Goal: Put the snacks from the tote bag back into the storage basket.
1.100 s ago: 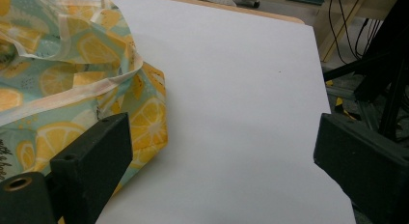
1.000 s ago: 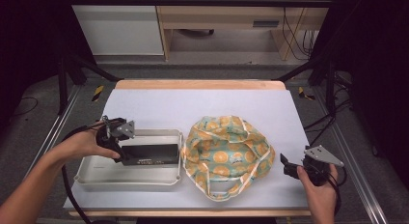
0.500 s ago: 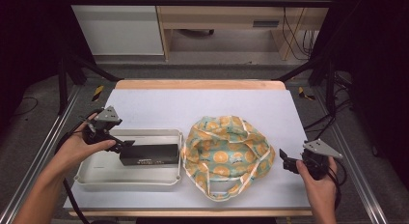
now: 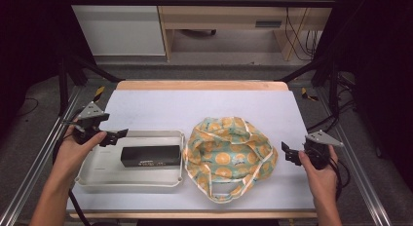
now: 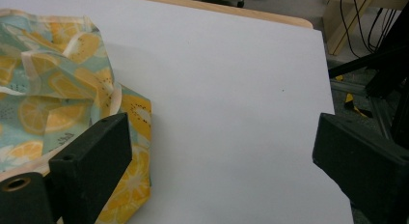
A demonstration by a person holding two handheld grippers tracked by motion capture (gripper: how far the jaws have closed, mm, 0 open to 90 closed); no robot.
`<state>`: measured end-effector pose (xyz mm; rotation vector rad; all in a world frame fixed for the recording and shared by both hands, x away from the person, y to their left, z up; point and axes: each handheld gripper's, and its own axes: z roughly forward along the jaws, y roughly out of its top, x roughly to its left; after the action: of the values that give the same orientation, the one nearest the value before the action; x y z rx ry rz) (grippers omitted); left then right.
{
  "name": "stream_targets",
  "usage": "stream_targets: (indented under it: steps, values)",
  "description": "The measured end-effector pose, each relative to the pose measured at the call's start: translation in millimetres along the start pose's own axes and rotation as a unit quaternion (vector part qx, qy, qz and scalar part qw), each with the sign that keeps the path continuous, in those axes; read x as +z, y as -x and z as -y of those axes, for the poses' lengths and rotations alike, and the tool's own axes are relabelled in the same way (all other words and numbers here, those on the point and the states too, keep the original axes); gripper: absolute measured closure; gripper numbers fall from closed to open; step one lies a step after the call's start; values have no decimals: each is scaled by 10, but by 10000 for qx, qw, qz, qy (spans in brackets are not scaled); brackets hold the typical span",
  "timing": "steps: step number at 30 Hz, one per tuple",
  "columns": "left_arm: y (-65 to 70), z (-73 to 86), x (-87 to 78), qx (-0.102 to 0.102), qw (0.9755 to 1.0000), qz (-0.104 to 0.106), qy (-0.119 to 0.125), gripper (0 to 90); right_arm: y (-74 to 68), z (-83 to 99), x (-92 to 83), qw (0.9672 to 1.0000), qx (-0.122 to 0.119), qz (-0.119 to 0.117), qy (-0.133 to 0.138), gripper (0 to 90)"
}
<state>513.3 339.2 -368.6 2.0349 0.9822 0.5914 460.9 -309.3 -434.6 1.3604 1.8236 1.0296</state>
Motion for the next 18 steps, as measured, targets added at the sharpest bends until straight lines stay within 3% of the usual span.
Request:
stream_targets:
  steps: [2,3,4,11,13,15,18]
  values:
    - [-27,21,-7,-97,9999,-41,35,66,-4,17,11,10000,18,-22,-11,73]
    - [-75,75,-21,-149,9995,-287,-7,66,-10,32,11,10000,50,-33,-17,73]
    - [-87,100,-22,-112,9993,-352,-98,66,-12,43,14,10000,38,-21,-13,72]
    - [-64,280,33,-251,9987,-401,-205,62,-33,124,12,9999,144,-51,-16,74]
    - [-40,411,44,-606,9976,-334,39,64,-50,192,16,9999,95,-44,-59,75]
    - [-49,477,61,-828,9959,-334,150,68,-65,242,21,9999,35,-75,-136,76]
    - [-59,512,60,-878,9953,-416,-6,77,-101,234,-1,9999,-16,-105,-124,75]
